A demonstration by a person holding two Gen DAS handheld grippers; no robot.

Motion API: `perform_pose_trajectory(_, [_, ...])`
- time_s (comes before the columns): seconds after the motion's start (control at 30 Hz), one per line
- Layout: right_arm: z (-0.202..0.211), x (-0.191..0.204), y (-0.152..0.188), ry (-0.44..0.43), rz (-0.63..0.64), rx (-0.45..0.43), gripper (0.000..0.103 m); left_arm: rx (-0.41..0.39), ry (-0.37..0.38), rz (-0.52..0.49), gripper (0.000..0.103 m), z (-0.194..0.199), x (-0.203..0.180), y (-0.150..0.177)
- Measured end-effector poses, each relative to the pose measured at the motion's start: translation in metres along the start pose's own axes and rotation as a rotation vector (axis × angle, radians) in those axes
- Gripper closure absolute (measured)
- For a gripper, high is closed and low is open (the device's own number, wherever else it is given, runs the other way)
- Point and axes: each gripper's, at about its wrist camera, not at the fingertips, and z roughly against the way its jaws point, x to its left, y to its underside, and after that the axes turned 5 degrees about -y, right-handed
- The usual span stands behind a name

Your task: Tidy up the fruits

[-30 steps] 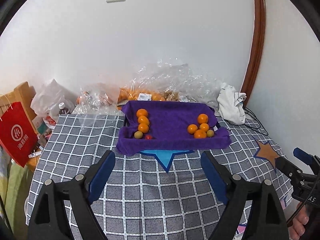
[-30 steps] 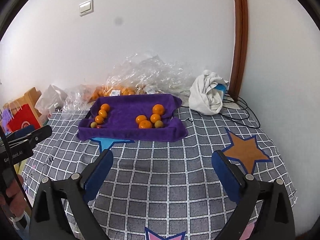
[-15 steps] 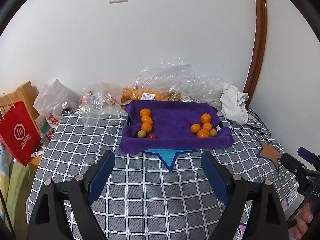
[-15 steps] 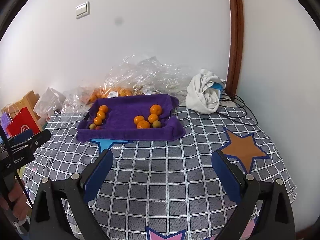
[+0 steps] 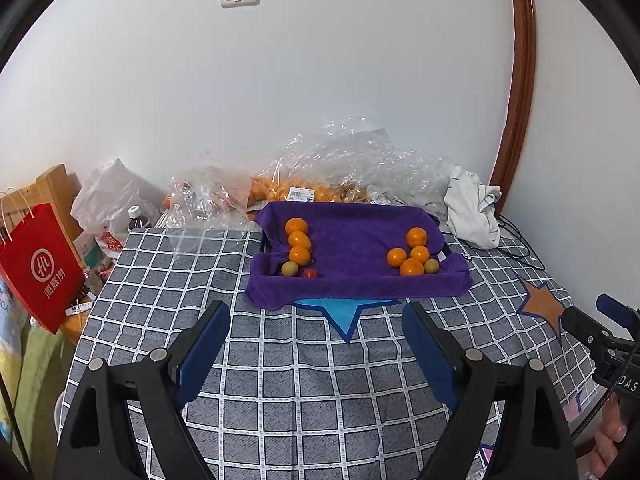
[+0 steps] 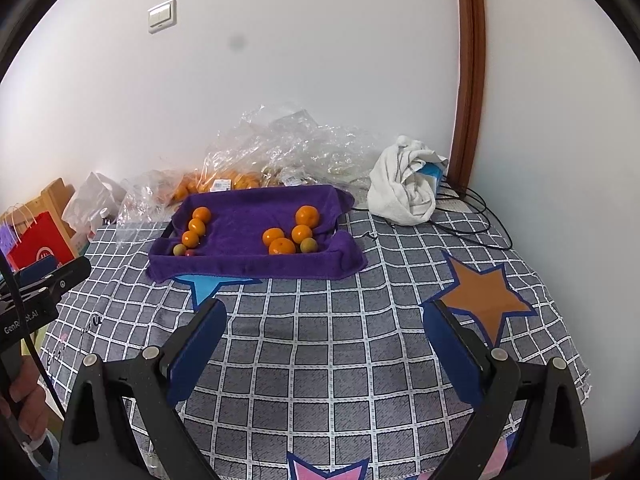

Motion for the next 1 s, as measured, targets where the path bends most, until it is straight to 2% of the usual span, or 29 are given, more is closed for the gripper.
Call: perform_pose_trajectory(1.0, [0.012,0.007,0.000,0.003,0.017,-0.028,0.005,-0.019,0.004,0.003,0.016,0.007,0.004,-0.002])
